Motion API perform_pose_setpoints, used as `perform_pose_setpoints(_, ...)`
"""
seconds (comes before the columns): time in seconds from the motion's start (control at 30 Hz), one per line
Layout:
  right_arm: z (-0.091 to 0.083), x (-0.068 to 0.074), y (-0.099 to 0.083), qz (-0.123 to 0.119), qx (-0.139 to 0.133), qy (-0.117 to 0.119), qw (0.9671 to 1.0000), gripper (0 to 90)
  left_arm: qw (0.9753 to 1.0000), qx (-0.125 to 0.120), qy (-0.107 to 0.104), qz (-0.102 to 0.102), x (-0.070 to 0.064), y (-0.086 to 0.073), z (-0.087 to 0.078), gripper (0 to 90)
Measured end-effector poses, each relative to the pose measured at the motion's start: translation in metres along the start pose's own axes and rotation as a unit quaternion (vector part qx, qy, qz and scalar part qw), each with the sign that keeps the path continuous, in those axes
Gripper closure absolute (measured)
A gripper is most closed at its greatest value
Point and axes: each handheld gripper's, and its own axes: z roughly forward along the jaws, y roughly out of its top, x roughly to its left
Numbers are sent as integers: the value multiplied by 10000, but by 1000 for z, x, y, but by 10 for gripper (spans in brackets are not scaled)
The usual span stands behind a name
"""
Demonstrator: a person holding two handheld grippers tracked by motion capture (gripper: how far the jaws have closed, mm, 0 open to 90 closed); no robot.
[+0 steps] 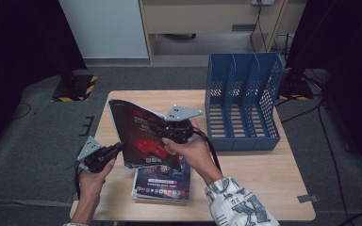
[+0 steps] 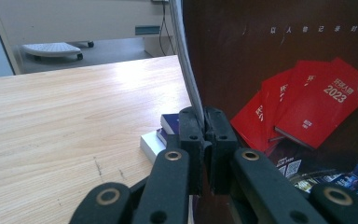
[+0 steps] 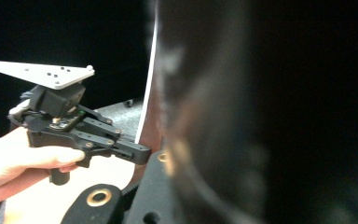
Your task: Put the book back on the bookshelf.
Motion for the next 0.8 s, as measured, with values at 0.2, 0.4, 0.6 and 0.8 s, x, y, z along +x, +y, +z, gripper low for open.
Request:
perform_pose_setpoints(0.2,-2,2,5,-63,-38,-140,9999,868,9993,-84,237,-264,7,-6,2,586)
perform_pose_setpoints(0.4,-5,1,11,-144,-115,-231,9996,868,9967,189,593,-519,18,-15,5,393)
perform_pose_setpoints(0.6,-8,-6,19,-192,-128,-468,9986,868,9896,828,1032,-565,25,-25,11,234)
perform_pose_setpoints(0.8,-18,-17,28,-130,-265,-833,9961,868,9803,1395,1299,-516,30,-36,19,134)
